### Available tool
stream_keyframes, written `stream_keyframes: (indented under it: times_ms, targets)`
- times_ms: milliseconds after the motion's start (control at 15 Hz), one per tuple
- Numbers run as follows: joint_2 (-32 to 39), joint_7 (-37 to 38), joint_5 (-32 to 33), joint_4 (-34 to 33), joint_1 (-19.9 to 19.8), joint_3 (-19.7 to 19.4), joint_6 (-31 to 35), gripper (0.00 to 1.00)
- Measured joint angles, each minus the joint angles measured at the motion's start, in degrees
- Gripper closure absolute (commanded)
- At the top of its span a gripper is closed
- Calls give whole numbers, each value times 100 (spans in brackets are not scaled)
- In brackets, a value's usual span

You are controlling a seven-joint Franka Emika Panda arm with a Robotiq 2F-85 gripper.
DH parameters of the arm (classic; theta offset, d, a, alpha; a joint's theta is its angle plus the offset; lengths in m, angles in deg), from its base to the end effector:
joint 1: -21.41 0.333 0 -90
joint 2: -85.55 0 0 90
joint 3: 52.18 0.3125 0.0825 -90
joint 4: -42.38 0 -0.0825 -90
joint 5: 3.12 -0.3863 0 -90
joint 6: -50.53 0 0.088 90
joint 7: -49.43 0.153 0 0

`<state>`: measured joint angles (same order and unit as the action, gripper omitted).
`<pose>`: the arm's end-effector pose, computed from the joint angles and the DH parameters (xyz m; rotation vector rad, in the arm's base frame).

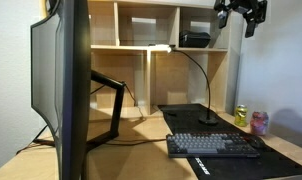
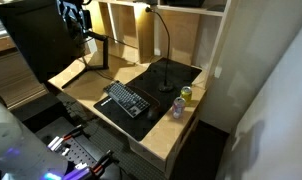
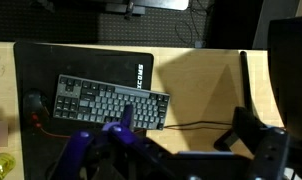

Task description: Push the keyboard forwards

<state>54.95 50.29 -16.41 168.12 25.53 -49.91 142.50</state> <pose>0.3777 0.0790 0.5370 -2.9302 -0.1114 0.1000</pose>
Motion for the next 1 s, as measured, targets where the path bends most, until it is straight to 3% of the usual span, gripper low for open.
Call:
stream_keyframes:
  times_ms: [133, 333, 600, 867, 1000]
  targets:
    - [0, 72, 98, -12, -5, 6, 126, 0]
    - [-38, 284, -135, -70, -23, -58, 827, 0]
    - [-308, 282, -149, -274, -75, -241, 772, 0]
    - [-47, 379, -73, -295, -75, -116, 530, 0]
    - [425, 545, -56, -282, -58, 62, 540, 0]
